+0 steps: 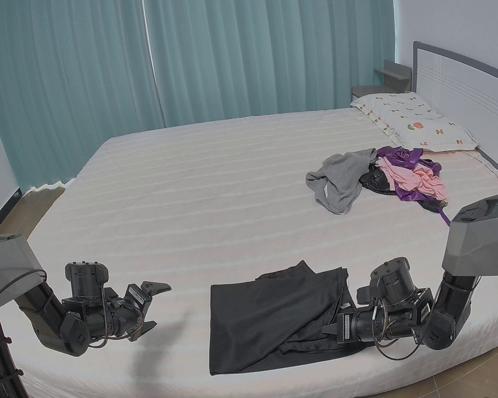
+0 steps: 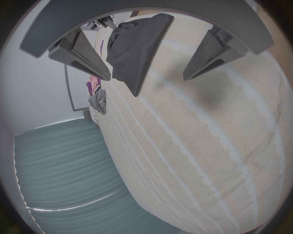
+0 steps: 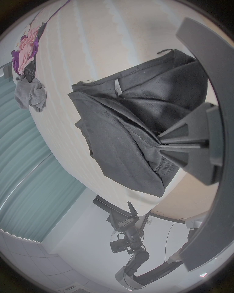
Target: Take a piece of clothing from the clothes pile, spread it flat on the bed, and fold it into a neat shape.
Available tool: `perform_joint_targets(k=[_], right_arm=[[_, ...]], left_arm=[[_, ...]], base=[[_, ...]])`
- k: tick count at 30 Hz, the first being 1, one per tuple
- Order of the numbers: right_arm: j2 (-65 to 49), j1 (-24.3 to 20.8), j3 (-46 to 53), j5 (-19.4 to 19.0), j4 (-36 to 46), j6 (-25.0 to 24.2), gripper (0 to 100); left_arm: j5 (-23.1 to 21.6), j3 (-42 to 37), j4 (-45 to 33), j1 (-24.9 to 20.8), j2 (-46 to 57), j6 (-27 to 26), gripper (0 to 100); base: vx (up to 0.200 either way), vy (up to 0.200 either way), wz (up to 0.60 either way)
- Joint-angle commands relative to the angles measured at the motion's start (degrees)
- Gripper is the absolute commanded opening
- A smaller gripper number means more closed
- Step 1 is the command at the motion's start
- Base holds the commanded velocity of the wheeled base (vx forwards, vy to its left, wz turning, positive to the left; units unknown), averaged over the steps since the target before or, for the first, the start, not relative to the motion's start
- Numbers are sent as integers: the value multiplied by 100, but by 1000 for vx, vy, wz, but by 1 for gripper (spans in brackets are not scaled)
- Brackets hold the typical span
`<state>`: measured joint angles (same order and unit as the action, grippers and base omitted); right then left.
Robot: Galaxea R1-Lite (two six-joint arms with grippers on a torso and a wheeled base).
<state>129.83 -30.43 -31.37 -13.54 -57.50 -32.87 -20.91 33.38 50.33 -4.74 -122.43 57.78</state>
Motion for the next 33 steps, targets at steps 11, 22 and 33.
perform_joint_targets(k=[11, 22, 33], right_arm=[[-977, 388, 869, -149, -24, 35, 0], [-1390, 529, 1062, -149, 29, 430, 0], [-1461, 758, 1519, -219, 73, 1133, 0]], left_arm=[[-1, 2, 3, 0, -9, 5, 100], [-1, 2, 3, 0, -9, 5, 100], [-1, 2, -6, 0, 0, 5, 100]], base=[[0, 0, 0], [0, 0, 0], [0, 0, 0]])
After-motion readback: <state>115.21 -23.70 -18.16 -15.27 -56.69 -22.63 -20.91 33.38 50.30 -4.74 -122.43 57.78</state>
